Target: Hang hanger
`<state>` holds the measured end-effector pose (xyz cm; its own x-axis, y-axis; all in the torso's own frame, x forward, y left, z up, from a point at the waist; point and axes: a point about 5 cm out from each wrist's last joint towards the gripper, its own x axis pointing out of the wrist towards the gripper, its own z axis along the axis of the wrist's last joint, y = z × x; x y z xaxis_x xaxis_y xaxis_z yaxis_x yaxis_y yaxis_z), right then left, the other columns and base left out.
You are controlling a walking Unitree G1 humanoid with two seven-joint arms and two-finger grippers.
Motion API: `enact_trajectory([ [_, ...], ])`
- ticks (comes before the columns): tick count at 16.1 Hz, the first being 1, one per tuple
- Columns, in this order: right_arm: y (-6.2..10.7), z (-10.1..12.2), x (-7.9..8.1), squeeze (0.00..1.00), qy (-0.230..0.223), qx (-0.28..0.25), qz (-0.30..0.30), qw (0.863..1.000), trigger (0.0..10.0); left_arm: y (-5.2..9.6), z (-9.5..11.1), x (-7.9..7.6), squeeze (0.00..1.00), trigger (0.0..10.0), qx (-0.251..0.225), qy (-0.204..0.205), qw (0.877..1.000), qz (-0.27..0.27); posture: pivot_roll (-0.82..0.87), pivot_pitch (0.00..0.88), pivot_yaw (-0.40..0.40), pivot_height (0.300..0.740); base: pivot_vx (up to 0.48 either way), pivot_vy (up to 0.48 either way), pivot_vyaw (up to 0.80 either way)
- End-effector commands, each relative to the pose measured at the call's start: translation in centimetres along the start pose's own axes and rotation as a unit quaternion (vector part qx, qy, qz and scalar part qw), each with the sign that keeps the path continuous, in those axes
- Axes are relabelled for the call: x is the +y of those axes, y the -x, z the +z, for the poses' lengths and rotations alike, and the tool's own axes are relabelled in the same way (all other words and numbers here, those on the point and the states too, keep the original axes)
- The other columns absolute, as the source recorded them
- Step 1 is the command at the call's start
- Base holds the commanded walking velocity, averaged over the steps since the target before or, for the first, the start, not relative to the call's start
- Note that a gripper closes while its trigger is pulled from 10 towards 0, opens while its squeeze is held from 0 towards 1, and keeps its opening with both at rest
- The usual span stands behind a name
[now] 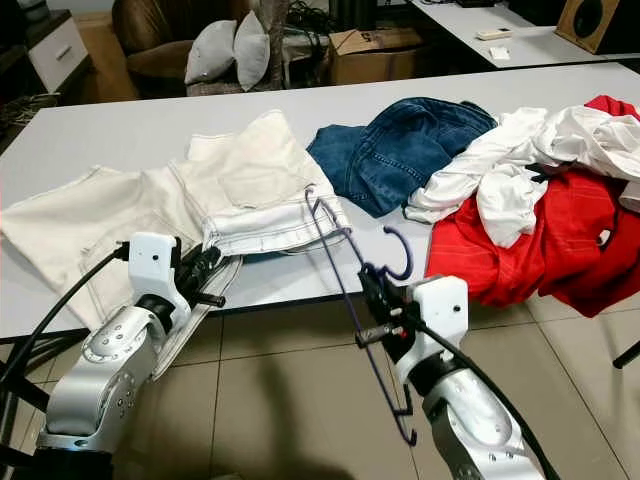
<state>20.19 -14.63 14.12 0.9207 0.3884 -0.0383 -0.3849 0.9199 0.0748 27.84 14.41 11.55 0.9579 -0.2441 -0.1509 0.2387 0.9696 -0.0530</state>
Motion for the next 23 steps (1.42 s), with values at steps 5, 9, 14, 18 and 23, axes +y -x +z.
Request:
enact_trajectory([
  [5,0.0,-0.2,-0.4,0.0,0.007,0.015,0.0,1.0,10.0,-0.2,0.4,-0.9,0.0,10.0,-0.008,-0.01,1.0,-0.011,-0.08,0.0,0.079,0.74,-0.288,0.0,0.0],
  [9,-0.1,-0.2,-0.3,0.0,0.006,0.015,-0.001,1.0,10.0,-0.5,0.3,-1.4,0.0,10.0,-0.004,-0.018,1.0,-0.022,-0.09,0.0,0.085,0.74,-0.221,0.0,0.0],
  [14,0.0,-0.2,-0.7,0.0,0.008,0.017,-0.009,1.0,10.0,-0.6,0.3,-1.6,0.0,10.0,-0.009,-0.013,0.999,-0.03,-0.09,0.0,0.083,0.74,0.0,-0.076,0.0],
  [18,0.1,-0.2,-0.8,0.0,0.007,0.019,-0.011,1.0,10.0,-0.5,0.2,-2.0,0.0,10.0,-0.008,-0.019,0.999,-0.042,-0.09,0.0,0.081,0.74,0.0,-0.48,0.0],
  [23,0.2,-0.2,-0.9,0.0,0.008,0.022,-0.012,1.0,10.0,-0.5,0.1,-2.0,0.0,10.0,-0.005,-0.021,0.999,-0.043,-0.09,0.0,0.078,0.74,0.0,-0.48,0.0],
])
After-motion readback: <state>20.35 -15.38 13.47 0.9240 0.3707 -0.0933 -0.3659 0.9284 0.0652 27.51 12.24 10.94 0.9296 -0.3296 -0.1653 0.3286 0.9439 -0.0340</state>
